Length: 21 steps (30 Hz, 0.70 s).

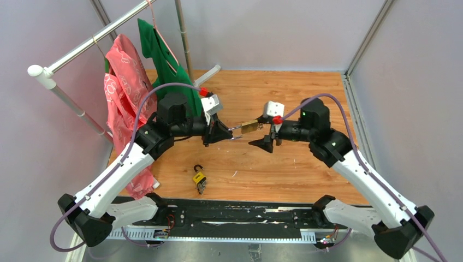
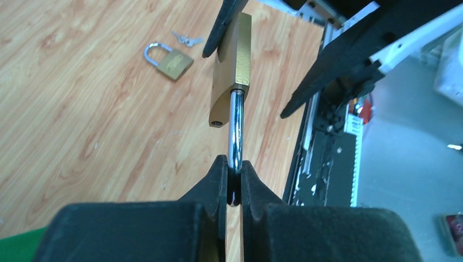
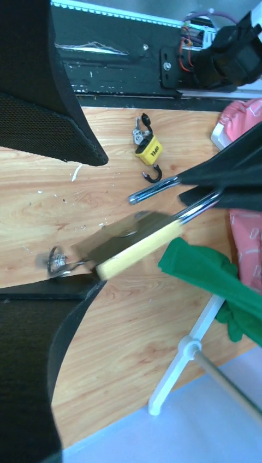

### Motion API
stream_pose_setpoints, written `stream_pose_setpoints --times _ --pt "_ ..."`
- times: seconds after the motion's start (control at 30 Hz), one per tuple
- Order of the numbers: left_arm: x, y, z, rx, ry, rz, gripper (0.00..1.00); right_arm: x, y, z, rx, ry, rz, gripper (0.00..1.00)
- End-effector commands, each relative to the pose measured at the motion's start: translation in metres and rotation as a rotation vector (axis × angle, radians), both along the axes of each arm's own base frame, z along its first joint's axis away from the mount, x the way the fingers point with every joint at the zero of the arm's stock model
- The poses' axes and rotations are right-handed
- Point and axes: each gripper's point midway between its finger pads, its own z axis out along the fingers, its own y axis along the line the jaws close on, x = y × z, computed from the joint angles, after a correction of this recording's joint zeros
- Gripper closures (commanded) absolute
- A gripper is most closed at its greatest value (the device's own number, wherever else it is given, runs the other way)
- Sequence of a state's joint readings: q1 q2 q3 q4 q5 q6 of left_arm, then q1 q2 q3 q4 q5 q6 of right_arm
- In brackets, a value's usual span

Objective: Lock with the key
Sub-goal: Pick up the lock from the center of the board.

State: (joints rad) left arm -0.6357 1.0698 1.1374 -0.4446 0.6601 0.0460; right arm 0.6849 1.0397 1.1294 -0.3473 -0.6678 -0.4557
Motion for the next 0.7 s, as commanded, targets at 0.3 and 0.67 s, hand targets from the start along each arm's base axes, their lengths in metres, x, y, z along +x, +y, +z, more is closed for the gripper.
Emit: stream_pose_setpoints --times 0.3,0.67 --pt "-0.023 -0.009 0.068 -0.242 -0.148 -0.139 1.00 -0.029 0.000 0.034 0.340 0.188 0.200 0.34" --pt "-0.023 -0.008 0.063 -0.219 -0.166 -0.144 1.00 -0.023 0.007 0.045 0.329 0.273 0.223 0.37"
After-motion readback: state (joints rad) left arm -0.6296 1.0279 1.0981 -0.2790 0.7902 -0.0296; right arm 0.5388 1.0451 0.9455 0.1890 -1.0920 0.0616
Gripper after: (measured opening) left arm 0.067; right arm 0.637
